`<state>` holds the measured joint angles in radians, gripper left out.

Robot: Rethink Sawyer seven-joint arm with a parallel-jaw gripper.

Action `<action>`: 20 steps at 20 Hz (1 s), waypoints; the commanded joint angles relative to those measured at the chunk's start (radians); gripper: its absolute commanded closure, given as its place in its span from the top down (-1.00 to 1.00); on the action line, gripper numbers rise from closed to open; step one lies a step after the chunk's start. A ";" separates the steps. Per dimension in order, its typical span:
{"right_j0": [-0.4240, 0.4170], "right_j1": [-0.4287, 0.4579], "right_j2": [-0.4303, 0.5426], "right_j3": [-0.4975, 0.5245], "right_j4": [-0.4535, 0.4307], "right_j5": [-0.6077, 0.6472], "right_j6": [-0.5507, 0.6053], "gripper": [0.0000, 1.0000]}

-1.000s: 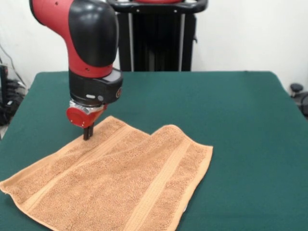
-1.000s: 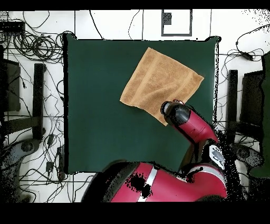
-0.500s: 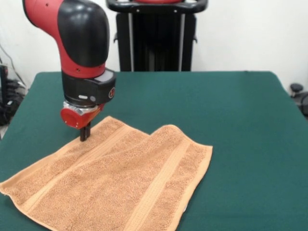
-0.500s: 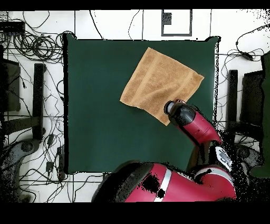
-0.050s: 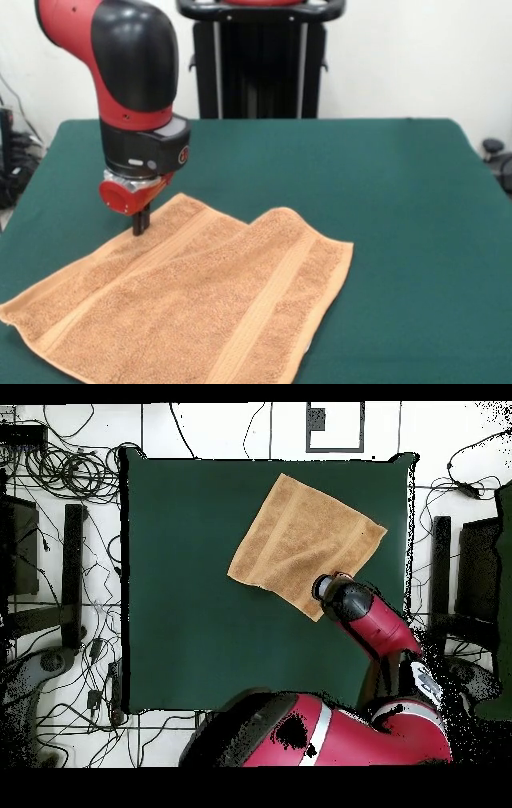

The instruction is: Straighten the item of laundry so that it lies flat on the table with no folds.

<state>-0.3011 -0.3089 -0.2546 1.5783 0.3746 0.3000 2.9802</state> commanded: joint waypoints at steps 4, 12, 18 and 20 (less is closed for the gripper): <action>0.011 0.284 0.129 -0.115 -0.013 -0.145 0.028 -1.00; -0.076 0.261 0.157 -0.124 -0.121 -0.032 -0.102 -1.00; -0.123 0.274 0.176 -0.134 -0.199 -0.065 -0.122 -1.00; -0.146 0.275 0.189 -0.136 -0.229 -0.067 -0.137 -1.00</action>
<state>-0.3722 -0.3086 -0.1968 1.4954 0.2441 0.4424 2.9802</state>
